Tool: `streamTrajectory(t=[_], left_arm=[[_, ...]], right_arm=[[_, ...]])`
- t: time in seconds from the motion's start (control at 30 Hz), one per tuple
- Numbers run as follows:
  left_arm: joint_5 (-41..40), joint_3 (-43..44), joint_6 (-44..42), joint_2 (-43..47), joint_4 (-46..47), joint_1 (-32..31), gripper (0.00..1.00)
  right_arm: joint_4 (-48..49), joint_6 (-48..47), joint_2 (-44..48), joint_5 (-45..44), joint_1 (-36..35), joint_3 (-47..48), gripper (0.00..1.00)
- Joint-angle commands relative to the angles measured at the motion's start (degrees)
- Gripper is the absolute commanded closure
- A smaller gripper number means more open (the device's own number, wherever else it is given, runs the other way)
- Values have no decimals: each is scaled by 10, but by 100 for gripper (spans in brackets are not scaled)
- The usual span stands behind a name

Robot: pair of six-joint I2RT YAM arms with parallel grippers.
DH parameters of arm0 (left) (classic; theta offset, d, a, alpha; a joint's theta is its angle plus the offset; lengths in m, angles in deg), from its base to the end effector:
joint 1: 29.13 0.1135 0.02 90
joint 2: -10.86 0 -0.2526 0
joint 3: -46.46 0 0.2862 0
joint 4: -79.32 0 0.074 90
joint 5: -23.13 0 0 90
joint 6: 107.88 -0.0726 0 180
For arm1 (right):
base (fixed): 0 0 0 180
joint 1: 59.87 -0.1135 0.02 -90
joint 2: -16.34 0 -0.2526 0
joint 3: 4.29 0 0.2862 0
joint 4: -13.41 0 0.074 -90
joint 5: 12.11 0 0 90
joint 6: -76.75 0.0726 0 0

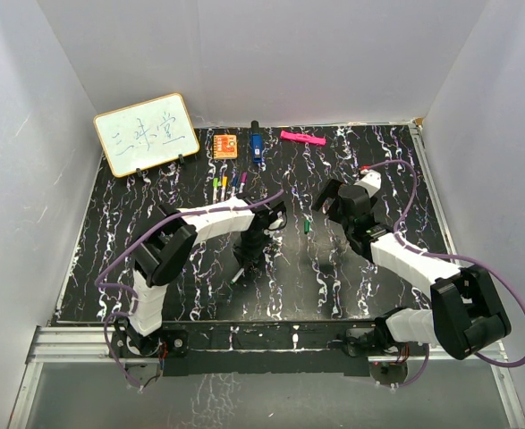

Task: Insert the pens into the pen caps

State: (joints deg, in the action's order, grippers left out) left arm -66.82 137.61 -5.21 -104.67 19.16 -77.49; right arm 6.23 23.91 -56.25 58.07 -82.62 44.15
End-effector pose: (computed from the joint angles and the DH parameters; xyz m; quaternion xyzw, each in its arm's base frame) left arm 0.2681 -0.3016 0.0774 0.3061 0.9508 -0.0246 0.0408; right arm 0.3112 0.1038 0.1634 0.1914 0.8414 0.1110 0.4931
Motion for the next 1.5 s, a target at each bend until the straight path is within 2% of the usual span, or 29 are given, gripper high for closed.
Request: streamTrajectory(t=[0.0, 0.17, 0.3, 0.6, 0.87, 1.1, 1.3, 1.47], left_arm=[[25, -60, -12, -81, 57, -1, 100], [26, -65, -12, -77, 70, -2, 100], [3, -66, -6, -45, 74, -2, 100], [-16, 19, -6, 12, -20, -2, 100], [3, 86, -20, 32, -96, -2, 100], [6, 131, -33, 44, -141, -2, 100], [26, 134, -20, 86, -89, 7, 100], [95, 64, 18, 184, 27, 58, 100]], right_arm=[[32, 8, -2, -9, 3, 17, 2], [32, 5, -7, -9, 5, 16, 3], [18, -5, -24, -14, 4, 20, 7], [4, -24, -51, 6, 4, 26, 11], [1, -54, -85, 56, 3, 46, 30], [0, -77, -94, 92, 0, 50, 42], [-20, -96, -115, 102, -16, 64, 49], [-32, -109, -128, 98, -33, 72, 48]])
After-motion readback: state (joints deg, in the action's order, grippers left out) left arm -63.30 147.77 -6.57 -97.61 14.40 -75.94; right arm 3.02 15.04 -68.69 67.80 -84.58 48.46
